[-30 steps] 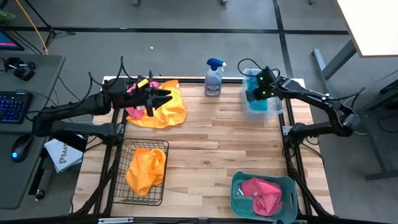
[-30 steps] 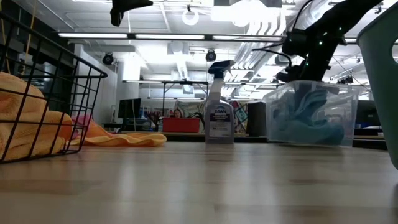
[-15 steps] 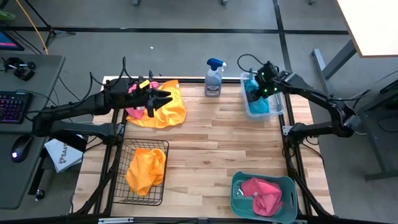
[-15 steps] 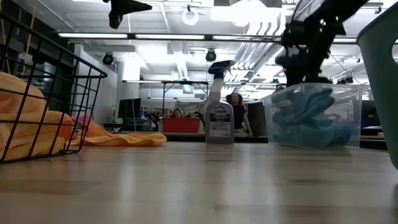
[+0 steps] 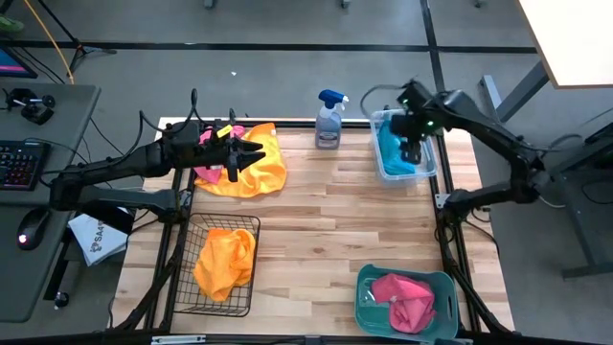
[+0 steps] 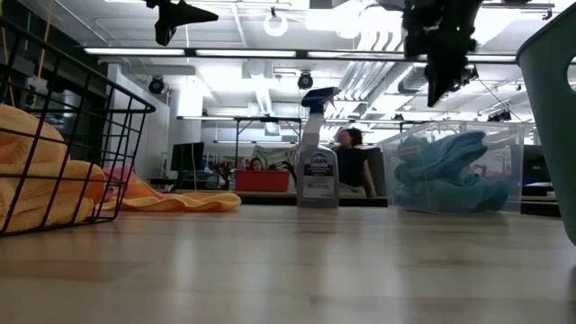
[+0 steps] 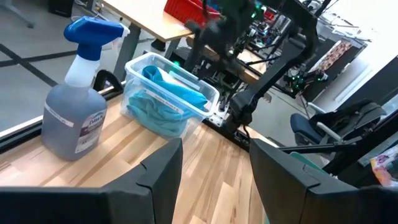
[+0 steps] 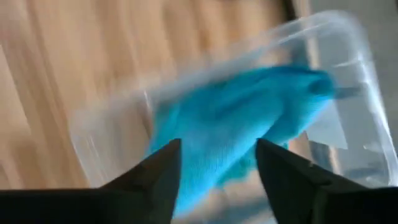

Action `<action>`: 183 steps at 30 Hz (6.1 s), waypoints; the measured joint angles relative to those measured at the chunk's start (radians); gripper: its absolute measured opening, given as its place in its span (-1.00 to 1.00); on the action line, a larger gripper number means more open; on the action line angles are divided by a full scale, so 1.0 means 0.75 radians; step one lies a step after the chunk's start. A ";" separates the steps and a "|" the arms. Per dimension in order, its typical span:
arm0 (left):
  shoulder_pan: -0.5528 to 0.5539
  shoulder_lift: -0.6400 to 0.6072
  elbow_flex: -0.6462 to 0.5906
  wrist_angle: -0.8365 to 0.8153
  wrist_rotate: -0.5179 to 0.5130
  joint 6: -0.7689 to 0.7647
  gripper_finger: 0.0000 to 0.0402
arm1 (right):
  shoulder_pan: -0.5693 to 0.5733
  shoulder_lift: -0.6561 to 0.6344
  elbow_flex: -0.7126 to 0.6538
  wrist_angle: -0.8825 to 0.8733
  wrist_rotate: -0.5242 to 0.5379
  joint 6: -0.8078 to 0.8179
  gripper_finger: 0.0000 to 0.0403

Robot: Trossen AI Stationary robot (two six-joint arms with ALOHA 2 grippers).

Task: Sort microfiber towel by color & place in baskets
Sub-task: Put the blue microfiber towel into the transparent bin, then put the orange microfiber towel into the black wire basket

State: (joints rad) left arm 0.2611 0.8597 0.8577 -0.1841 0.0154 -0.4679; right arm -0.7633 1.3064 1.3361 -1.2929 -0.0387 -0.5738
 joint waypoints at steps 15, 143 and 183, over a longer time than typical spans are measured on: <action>0.000 0.000 0.000 0.000 0.000 -0.002 -0.12 | -0.050 0.479 -0.065 0.184 0.121 -0.401 -0.98; -0.850 0.049 0.464 -1.562 0.229 -0.783 -1.00 | 0.651 -0.021 -0.188 0.882 0.167 0.963 0.27; -1.067 0.289 0.103 -0.796 0.282 -0.681 -0.32 | 0.624 -0.020 -0.187 0.861 0.142 0.825 0.27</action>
State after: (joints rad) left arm -0.5390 1.0763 0.9347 -0.7809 0.2268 -0.9788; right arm -0.2951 1.2911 1.1957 -0.6472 0.0678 0.0449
